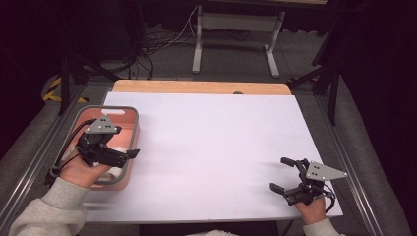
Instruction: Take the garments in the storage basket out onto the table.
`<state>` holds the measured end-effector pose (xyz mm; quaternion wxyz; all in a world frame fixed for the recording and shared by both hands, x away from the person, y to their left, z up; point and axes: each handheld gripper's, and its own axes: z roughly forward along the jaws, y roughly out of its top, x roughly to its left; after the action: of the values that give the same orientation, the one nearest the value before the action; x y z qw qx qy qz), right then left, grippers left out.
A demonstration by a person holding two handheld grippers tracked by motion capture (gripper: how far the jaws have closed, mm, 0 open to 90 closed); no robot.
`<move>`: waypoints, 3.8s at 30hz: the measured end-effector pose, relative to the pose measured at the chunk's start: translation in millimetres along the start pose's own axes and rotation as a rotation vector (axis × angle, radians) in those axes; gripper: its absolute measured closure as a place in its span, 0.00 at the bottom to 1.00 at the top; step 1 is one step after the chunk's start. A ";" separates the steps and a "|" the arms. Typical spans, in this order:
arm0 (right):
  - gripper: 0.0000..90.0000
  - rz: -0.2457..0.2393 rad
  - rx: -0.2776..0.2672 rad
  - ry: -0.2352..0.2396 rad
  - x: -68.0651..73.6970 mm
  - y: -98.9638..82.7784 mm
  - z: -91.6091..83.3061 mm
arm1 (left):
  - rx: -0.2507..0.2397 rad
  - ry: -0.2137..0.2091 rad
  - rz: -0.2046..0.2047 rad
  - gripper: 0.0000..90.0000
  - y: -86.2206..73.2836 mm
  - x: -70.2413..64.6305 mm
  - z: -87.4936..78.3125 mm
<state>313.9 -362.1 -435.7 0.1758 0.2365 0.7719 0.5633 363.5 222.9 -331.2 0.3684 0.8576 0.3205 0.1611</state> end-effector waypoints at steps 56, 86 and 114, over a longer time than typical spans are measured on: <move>0.00 -0.017 0.000 -0.026 -0.1 0.8 -1.6 | 0.378 -0.044 -0.096 0.04 -48.8 43.2 44.0; 0.01 -0.019 -0.001 -0.015 0.5 1.1 -1.9 | 0.471 0.025 -0.036 0.42 -49.9 35.0 51.4; 0.01 -0.019 -0.007 0.001 1.1 1.1 -0.9 | 0.392 0.039 -0.015 0.70 -48.4 32.1 36.8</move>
<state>312.8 -361.9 -434.3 0.1813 0.2283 0.7724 0.5643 385.3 250.2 -390.4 0.1894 0.9073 0.3592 0.1093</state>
